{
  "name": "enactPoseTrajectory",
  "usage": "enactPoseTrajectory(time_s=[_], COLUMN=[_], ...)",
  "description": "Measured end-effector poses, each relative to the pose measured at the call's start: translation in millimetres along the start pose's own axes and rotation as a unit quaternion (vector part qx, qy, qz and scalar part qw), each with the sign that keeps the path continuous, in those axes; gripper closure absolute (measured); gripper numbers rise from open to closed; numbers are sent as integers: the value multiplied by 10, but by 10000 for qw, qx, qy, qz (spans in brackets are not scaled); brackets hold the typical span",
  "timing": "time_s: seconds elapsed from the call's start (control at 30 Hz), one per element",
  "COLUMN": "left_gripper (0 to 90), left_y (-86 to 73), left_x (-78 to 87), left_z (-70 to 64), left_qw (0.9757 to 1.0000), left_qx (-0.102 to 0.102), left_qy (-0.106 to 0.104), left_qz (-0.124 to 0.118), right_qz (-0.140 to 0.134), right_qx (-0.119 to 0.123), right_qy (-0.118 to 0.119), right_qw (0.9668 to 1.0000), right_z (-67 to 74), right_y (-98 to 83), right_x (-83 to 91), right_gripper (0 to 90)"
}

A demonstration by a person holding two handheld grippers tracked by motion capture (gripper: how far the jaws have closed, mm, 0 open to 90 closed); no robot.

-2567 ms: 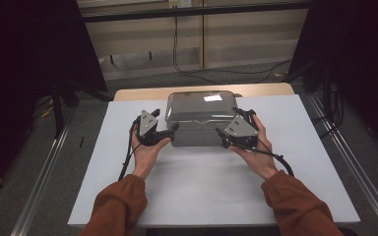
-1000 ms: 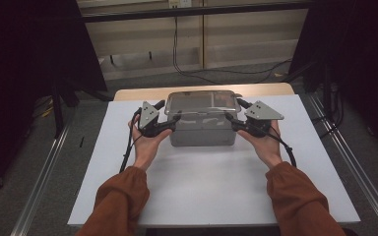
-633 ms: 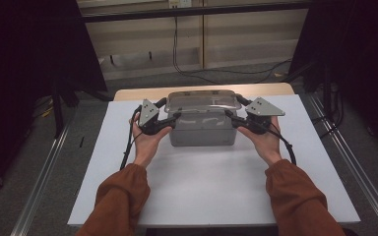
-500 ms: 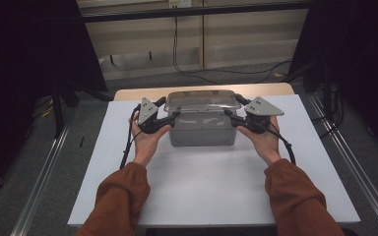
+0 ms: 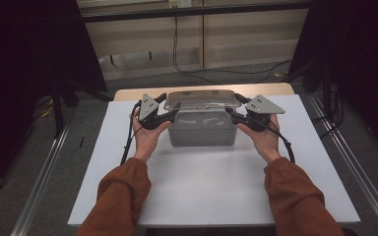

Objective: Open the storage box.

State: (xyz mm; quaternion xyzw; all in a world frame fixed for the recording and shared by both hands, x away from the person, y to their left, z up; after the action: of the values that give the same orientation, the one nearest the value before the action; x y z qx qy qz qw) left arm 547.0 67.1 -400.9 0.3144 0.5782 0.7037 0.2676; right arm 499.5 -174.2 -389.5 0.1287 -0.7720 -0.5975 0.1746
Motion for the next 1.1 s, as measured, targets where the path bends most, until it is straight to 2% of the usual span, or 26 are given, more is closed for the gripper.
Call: enactPoseTrajectory(time_s=[0.2, 0.4, 0.6, 0.97, 1.1], left_gripper=[393, 451, 485, 511, 508], left_y=[-9, 23, 33, 62, 63], left_x=[-32, -56, -52, -75, -79], left_z=[37, 43, 83, 107, 106], left_qw=[10000, 10000, 10000, 10000, 10000], left_qx=[-14, 16, 10, -37, 57], left_qy=[9, 16, 44, 9, -7], left_qz=[62, -42, -27, 59, 30], right_qz=[-43, -63, -110, -182, -146], right_qx=[-46, -134, -162, -283, -327], right_qy=[6, 40, 48, 72, 54], right_qw=[10000, 9999, 9998, 9994, 9993], right_z=[-15, -43, -65, -102, -136], right_y=[11, 54, 88, 77, 70], right_x=[-3, -31, -60, -103, -134], right_gripper=[490, 504, 504, 498, 487])
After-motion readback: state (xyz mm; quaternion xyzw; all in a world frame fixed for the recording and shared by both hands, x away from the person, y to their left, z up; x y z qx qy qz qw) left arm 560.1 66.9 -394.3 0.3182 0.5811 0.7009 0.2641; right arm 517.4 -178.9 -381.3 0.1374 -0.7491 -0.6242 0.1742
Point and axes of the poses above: each handheld gripper's, and its own axes: x roughly backward along the jaws, y roughly out of its top, z roughly to its left, the point moved 8 cm from there along -x, roughly forward along the jaws, and after that the axes turned 6 degrees about -y, right-handed, at the moved point
